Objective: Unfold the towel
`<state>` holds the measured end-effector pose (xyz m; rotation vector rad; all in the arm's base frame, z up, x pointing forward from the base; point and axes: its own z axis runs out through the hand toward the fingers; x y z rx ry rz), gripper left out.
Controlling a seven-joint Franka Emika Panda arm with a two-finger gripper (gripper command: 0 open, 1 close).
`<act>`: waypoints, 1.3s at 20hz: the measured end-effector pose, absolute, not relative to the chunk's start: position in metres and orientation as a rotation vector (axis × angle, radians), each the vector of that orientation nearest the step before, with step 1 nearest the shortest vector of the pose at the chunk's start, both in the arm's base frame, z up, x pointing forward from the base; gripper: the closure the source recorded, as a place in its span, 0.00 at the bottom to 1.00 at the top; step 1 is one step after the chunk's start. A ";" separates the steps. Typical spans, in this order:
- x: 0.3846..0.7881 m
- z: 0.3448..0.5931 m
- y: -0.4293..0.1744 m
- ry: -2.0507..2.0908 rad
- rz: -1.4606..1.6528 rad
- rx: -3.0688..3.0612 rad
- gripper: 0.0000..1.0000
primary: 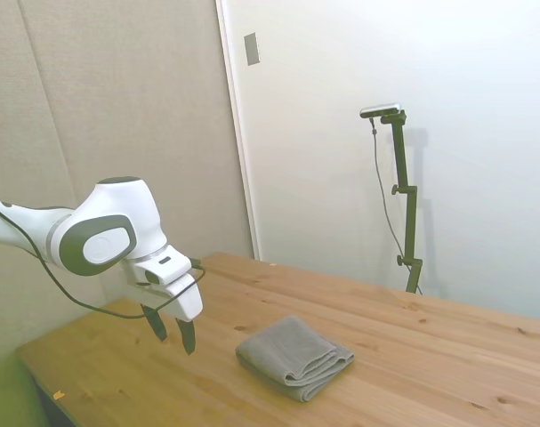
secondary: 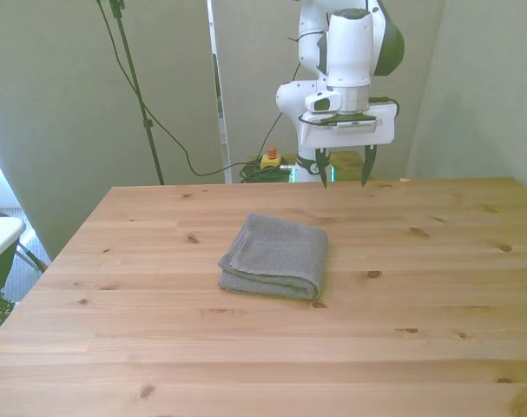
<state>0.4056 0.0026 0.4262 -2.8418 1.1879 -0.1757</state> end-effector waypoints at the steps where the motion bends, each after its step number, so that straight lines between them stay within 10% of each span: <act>1: 0.406 0.427 0.003 1.188 -0.178 -2.841 0.00; 9: 0.465 0.457 -0.066 1.396 -0.245 -2.706 0.00; 17: 0.489 0.420 -0.219 1.634 -0.126 -2.607 0.00; 26: 0.476 0.399 -0.239 1.573 -0.076 -2.586 0.00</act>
